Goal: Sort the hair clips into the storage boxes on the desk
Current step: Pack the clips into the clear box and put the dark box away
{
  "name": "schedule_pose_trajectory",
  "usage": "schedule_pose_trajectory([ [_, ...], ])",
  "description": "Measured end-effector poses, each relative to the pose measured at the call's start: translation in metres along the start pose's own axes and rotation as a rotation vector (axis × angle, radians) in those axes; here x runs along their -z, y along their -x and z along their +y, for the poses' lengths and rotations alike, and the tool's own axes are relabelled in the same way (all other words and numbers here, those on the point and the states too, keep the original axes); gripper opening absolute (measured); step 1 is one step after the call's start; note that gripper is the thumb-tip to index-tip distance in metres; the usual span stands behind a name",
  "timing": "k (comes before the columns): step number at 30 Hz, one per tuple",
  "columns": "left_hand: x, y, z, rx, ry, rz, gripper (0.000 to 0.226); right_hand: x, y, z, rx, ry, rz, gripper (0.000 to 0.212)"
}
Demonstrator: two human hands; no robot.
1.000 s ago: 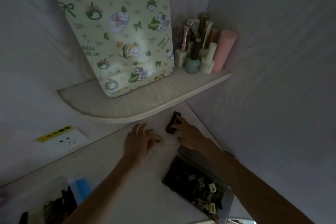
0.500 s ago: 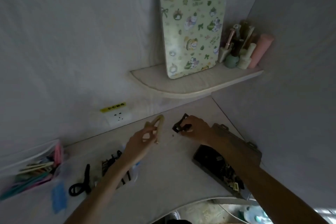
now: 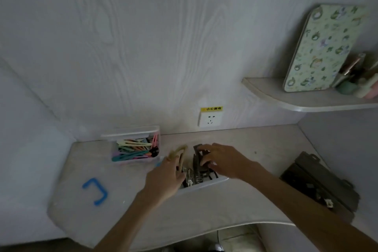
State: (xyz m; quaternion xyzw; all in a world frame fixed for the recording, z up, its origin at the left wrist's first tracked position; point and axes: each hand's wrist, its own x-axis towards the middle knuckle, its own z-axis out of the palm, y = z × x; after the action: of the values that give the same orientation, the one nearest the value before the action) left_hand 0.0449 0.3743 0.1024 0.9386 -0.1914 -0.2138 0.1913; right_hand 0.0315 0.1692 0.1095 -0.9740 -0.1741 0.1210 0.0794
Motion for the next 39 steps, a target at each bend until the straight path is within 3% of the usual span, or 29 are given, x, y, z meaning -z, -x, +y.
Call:
schedule_pose_trajectory([
  [4,-0.004,0.004,0.009,-0.061,-0.03,-0.143,0.052,0.002,-0.007,-0.007,-0.052,0.068,-0.003,0.037],
  [8,0.006,-0.002,-0.004,-0.073,-0.027,-0.198,0.038,0.001,-0.005,-0.016,-0.153,-0.066,0.057,0.04],
  [12,0.016,-0.001,-0.033,-0.128,0.044,-0.14,0.033,-0.033,-0.011,-0.03,-0.209,-0.087,-0.093,0.104],
  [15,0.024,0.001,-0.071,-0.06,0.212,-0.013,0.027,-0.055,-0.017,-0.032,-0.246,-0.053,-0.125,0.12],
  [17,0.028,0.005,-0.102,0.035,0.314,0.11,0.022,-0.05,-0.018,-0.031,-0.268,-0.065,-0.121,0.113],
  [19,0.025,0.021,-0.14,0.187,0.43,0.273,0.018,-0.047,-0.019,-0.034,-0.278,-0.041,-0.156,0.089],
  [22,0.008,0.051,-0.19,0.38,0.51,0.474,0.025,-0.046,-0.022,-0.052,-0.201,0.019,0.158,0.074],
  [24,-0.004,0.064,-0.212,0.487,0.514,0.555,0.034,-0.043,-0.029,-0.077,-0.037,-0.008,0.391,0.05],
  [26,-0.01,0.072,-0.23,0.566,0.496,0.574,0.043,-0.043,-0.049,-0.107,0.204,-0.055,0.425,0.026],
  [28,-0.012,0.076,-0.24,0.617,0.485,0.567,0.052,-0.051,-0.072,-0.136,0.372,-0.072,0.345,0.02],
  [29,-0.013,0.078,-0.243,0.671,0.526,0.573,0.057,-0.059,-0.085,-0.149,0.371,-0.082,0.268,0.022],
  [31,-0.016,0.083,-0.247,0.792,0.714,0.573,0.068,-0.074,-0.11,-0.173,0.191,-0.131,0.046,0.034],
  [33,-0.022,0.089,-0.245,0.858,0.897,0.547,0.076,-0.084,-0.134,-0.192,-0.06,-0.184,-0.277,0.052],
  [35,-0.027,0.091,-0.242,0.867,1.031,0.532,0.073,-0.094,-0.151,-0.199,-0.205,-0.203,-0.489,0.062],
  [37,-0.026,0.093,-0.241,0.869,1.097,0.494,0.069,-0.104,-0.159,-0.205,-0.295,-0.234,-0.522,0.063],
  [39,-0.021,0.091,-0.239,0.875,1.169,0.455,0.066,-0.11,-0.159,-0.21,-0.381,-0.43,-0.472,0.06],
])
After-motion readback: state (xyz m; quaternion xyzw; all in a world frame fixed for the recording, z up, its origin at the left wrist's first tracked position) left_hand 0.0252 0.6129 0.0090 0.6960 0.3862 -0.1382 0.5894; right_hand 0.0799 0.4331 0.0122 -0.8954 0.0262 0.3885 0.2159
